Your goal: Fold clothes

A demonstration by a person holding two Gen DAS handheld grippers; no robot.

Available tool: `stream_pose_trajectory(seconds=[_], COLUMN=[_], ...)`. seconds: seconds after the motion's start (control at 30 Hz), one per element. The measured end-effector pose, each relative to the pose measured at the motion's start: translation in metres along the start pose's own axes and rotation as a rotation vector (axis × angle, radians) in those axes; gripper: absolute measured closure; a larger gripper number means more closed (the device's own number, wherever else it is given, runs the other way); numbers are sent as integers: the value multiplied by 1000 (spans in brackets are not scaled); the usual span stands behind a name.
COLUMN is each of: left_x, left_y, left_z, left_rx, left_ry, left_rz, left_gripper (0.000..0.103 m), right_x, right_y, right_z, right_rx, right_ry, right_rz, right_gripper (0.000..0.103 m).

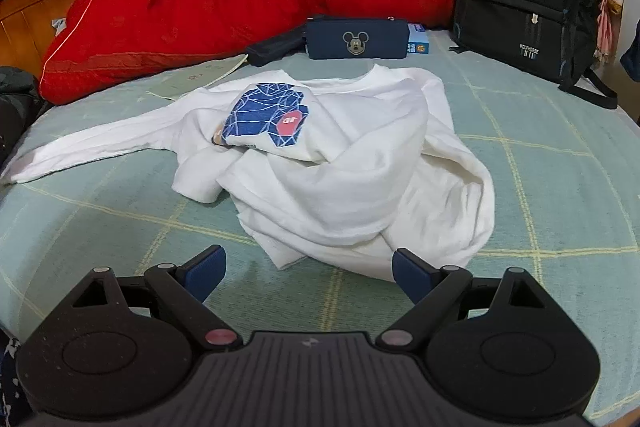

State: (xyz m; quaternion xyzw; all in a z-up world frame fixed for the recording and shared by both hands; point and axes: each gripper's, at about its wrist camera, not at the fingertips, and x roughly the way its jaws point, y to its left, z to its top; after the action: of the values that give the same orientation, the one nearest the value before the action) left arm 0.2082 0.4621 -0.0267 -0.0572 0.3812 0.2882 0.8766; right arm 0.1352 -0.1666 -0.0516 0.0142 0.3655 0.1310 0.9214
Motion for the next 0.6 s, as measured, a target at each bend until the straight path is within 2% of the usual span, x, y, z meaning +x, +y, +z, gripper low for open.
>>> stream_pose_trajectory(seconds=[0.03,0.1,0.2,0.27,0.4,0.6], left_x=[-6,-21,-45,-65,-107,-180], left_y=[-6,-21,-49,-73,-129,-213], left_z=[-2,-9,-21,-36,-73,-138], left_rx=[24,80,176,241,382,593], left_ry=[-4,-11,-21,-16,-13,-47], left_rz=[-8,-36,-96,-168,-319,-524], left_gripper=[78,64,54,51,37,32], right_x=[0,-1,-4,-7,-12,-6], right_y=[-3,-9,-19,-25,-39,-66], right_z=[-1,-2,-7,-11,-19,-35], right_rx=[11,32,74,93,113,175], right_ry=[2,6,9,7,1,-7], right_rz=[-1,-3,5,13,7,58], right_gripper=[10,9,7,7,4,3])
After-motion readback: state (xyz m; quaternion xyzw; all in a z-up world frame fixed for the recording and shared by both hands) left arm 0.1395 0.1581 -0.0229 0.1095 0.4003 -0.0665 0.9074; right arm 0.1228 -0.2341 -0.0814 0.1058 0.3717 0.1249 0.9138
